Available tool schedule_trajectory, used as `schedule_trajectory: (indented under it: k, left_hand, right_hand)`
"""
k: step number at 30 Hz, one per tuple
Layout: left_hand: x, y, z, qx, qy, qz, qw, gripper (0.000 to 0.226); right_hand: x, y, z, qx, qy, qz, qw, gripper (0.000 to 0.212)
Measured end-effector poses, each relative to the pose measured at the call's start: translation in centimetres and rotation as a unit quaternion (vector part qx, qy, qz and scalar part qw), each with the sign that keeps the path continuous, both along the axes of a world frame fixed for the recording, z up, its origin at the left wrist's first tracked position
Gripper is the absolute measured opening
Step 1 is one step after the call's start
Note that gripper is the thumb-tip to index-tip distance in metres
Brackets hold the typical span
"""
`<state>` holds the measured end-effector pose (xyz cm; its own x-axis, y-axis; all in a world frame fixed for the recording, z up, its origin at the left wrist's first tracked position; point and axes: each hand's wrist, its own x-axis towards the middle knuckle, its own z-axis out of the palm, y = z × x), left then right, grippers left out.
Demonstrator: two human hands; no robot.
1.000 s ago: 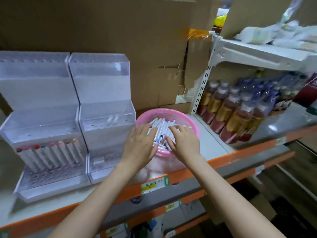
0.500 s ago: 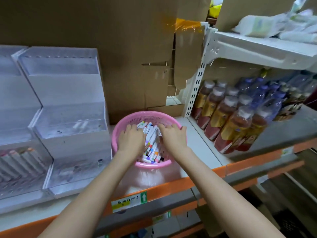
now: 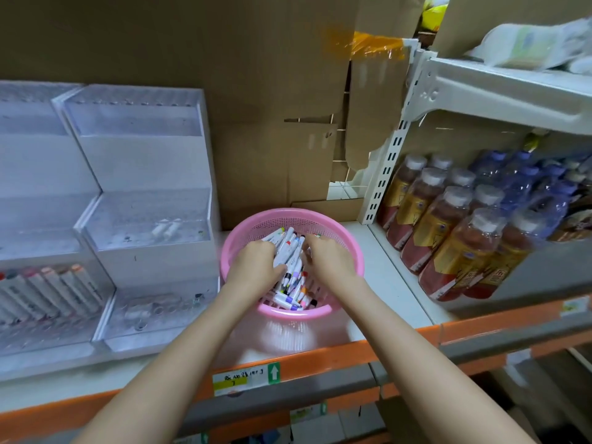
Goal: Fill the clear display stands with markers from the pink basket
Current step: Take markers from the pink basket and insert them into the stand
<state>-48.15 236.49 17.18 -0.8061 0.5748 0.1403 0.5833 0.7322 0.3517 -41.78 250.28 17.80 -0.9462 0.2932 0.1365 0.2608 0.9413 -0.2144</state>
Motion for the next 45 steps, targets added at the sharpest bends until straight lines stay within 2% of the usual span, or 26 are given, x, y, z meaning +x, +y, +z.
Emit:
schedule_trajectory:
  k: [8, 14, 17, 23, 26, 27, 30, 33, 36, 38, 45]
  left_hand:
    - [0.3, 0.1, 0.2, -0.011, 0.005, -0.009, 1.000, 0.036]
    - [0.9, 0.8, 0.5, -0.046, 0.024, 0.009, 0.999, 0.035]
    - [1.4, 1.2, 0.6, -0.036, 0.013, 0.015, 0.999, 0.028]
    - [1.9, 2.0, 0.4, 0.044, -0.032, 0.048, 0.997, 0.033]
    - [1.6, 1.5, 0.7, 0.113, -0.048, 0.060, 0.991, 0.010]
    - [1.7, 1.2, 0.8, 0.136, -0.048, 0.061, 0.988, 0.010]
    - [1.8, 0.7, 1.4, 0.175, -0.044, 0.058, 0.982, 0.023]
    - [1.9, 0.4, 2.1, 0.231, -0.021, 0.047, 0.972, 0.030]
    - [2.3, -0.4, 3.0, 0.283, -0.006, 0.015, 0.959, 0.060]
    - [2.7, -1.2, 4.0, 0.285, 0.005, -0.003, 0.958, 0.071]
    - [4.1, -5.4, 7.1, 0.283, 0.051, 0.004, 0.958, 0.063]
  right_hand:
    - [0.0, 0.3, 0.1, -0.061, -0.016, -0.029, 0.998, 0.011]
    - [0.2, 0.5, 0.5, -0.040, -0.028, -0.023, 0.999, 0.010]
    - [0.5, 1.0, 0.8, -0.010, -0.029, -0.025, 0.999, 0.019]
    - [1.2, 2.5, 0.5, -0.017, -0.010, -0.026, 0.999, 0.020]
    - [1.2, 2.5, 0.6, -0.068, 0.040, 0.002, 0.997, 0.017]
    - [1.3, 2.4, 0.7, -0.099, 0.056, 0.010, 0.993, 0.017]
    - [1.8, 2.0, 1.0, -0.201, 0.103, 0.018, 0.974, 0.020]
    - [2.4, 1.4, 1.4, -0.237, 0.144, 0.033, 0.960, 0.040]
    - [2.7, 0.7, 1.9, -0.263, 0.182, 0.050, 0.946, 0.059]
    - [2.6, -0.1, 2.3, -0.293, 0.198, 0.056, 0.934, 0.067]
    - [1.9, -4.5, 3.9, -0.297, 0.275, 0.118, 0.907, 0.059]
